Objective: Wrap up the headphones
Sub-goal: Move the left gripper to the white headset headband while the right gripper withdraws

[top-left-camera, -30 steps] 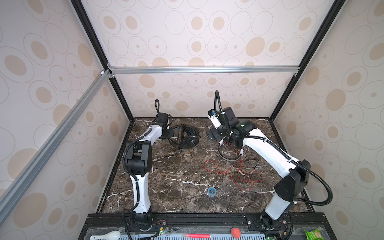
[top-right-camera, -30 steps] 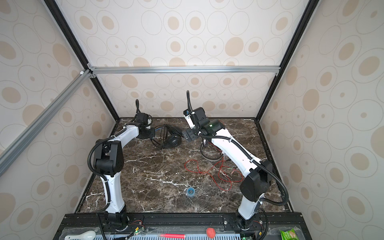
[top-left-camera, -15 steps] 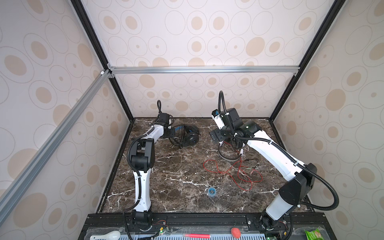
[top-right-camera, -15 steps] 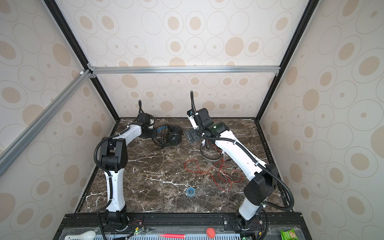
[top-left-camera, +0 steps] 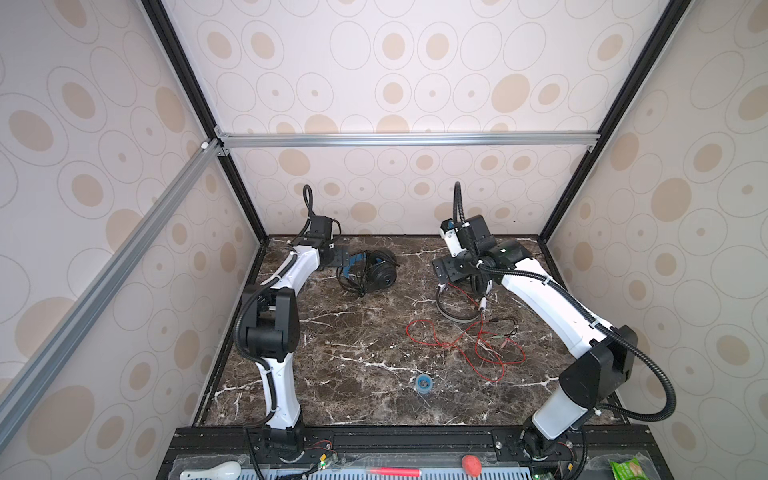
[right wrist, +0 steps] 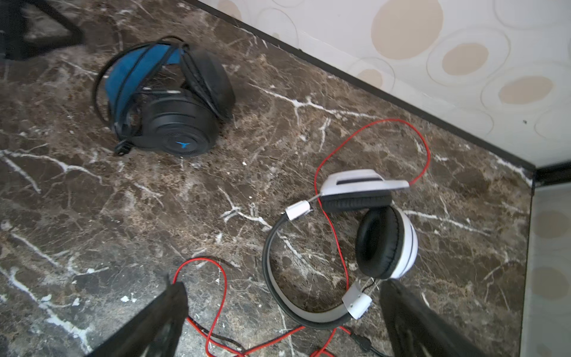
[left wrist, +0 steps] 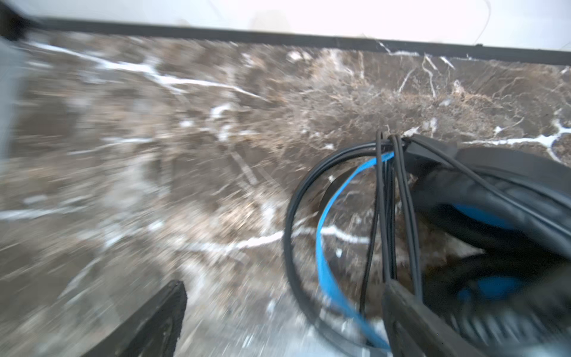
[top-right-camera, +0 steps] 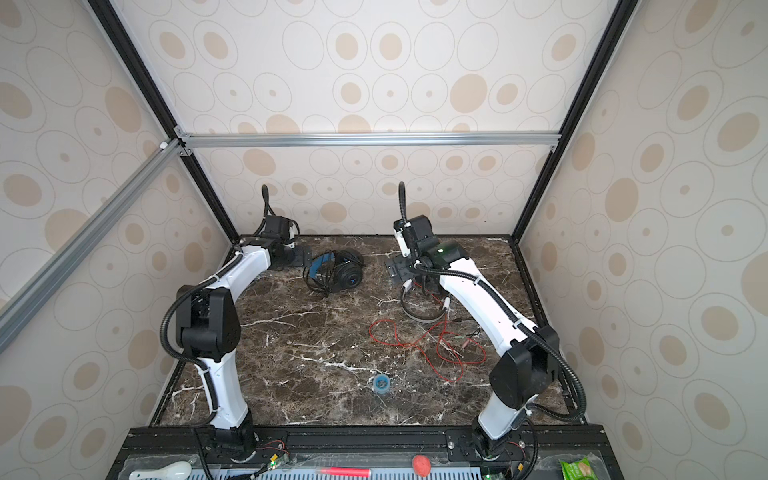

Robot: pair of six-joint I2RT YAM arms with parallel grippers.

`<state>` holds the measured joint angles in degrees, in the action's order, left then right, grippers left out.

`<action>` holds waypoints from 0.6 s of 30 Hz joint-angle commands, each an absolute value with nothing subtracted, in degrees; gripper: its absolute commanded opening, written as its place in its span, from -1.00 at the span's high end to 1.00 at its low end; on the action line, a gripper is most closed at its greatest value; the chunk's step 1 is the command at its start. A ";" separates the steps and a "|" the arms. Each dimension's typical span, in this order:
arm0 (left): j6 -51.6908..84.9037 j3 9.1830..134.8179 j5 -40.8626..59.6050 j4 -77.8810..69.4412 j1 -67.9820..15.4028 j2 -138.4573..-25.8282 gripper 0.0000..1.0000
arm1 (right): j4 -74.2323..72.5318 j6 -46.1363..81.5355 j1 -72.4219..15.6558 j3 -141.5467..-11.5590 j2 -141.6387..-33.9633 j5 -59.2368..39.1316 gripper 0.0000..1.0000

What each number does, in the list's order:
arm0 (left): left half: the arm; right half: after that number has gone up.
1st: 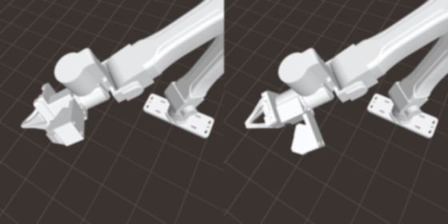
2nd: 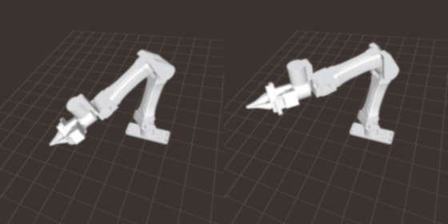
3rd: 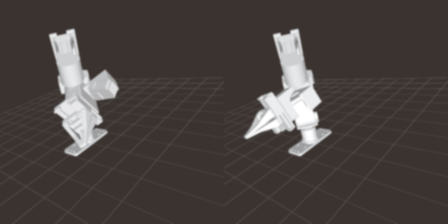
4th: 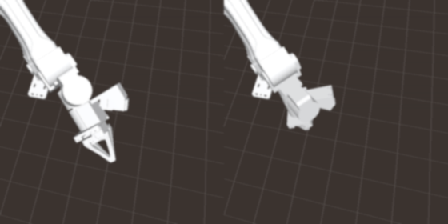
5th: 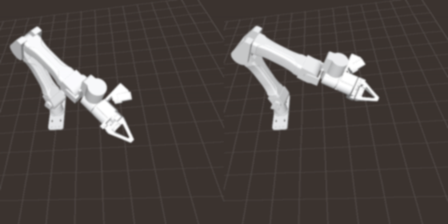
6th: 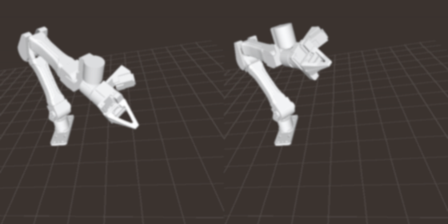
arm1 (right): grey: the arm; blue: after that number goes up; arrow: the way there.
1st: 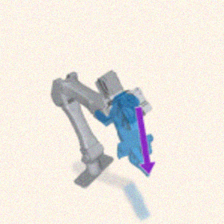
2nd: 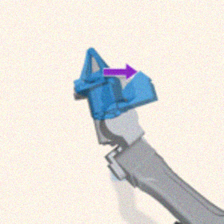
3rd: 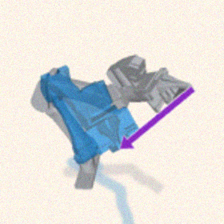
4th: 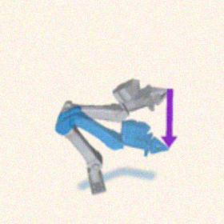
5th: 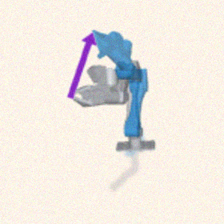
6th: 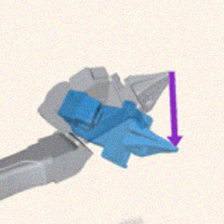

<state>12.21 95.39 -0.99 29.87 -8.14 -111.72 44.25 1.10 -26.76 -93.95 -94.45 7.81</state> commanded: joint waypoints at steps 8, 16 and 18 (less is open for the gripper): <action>30.24 89.86 4.23 25.49 -34.55 -103.96 -0.96 | 44.61 3.88 -18.24 -85.72 -88.24 6.92 -0.99; 36.03 98.70 7.90 23.44 -44.14 -118.54 -0.90 | 43.31 4.33 -14.77 -77.80 -82.53 6.77 -0.99; 36.73 99.35 8.51 22.74 -45.00 -121.34 -0.87 | 43.33 4.40 -14.13 -76.01 -80.87 6.66 -0.99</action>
